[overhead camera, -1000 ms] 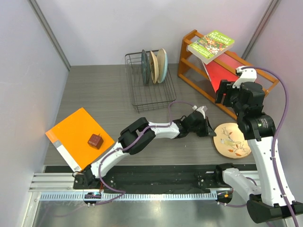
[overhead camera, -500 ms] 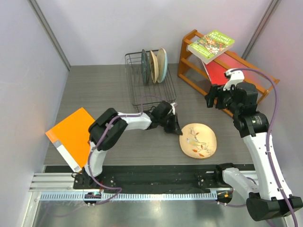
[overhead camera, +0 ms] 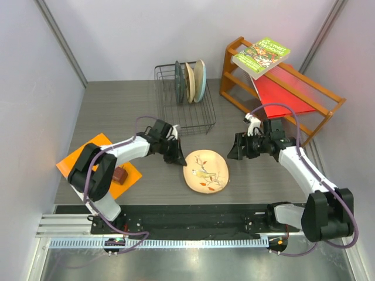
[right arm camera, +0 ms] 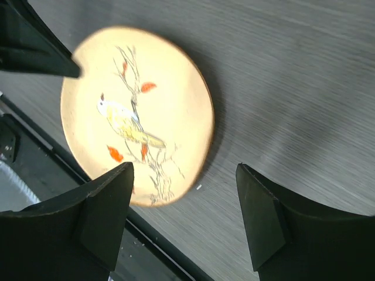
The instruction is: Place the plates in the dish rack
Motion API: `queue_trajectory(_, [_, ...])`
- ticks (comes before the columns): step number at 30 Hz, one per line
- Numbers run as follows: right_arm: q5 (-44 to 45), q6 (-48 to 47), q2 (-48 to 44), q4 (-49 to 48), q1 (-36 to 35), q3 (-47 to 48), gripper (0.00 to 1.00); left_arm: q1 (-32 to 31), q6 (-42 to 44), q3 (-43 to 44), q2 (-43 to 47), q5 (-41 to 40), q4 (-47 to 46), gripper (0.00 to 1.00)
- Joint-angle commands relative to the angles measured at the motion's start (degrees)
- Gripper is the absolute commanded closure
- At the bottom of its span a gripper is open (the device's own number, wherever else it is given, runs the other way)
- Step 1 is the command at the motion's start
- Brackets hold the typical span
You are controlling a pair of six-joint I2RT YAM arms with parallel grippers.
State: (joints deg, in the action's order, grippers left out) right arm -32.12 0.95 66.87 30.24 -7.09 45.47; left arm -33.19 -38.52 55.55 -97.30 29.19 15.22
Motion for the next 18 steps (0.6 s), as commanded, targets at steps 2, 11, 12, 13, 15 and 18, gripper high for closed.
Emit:
queue_trajectory(2, [-8.05,1.59,5.01,-7.99,-1.69,-1.61,0.25,5.24,5.65,-2.72,6.85,0.17,4.98,0.94])
queue_trajectory(11, [-7.43,8.53,9.33,-17.32,-5.56,-6.54,0.24,5.94,7.84,-8.09,8.08,-0.27,1.38,0.47])
queue_trajectory(12, [-7.43,9.24,10.03,-17.67,-5.74,-7.23,0.24,6.03,7.94,-8.18,8.17,-0.80,1.82,0.45])
queue_trajectory(13, [-7.26,10.29,11.16,-19.76,-5.91,-7.85,0.24,6.12,8.02,-8.52,8.35,-0.89,2.09,0.43])
queue_trajectory(15, [-7.17,12.84,12.49,-22.05,-6.00,-9.17,0.25,6.38,7.67,-9.23,8.88,-0.54,2.09,0.42])
queue_trajectory(18, [-7.17,14.86,15.74,-25.57,-6.53,-10.49,0.25,6.38,6.28,-11.34,8.62,0.86,-0.36,0.45])
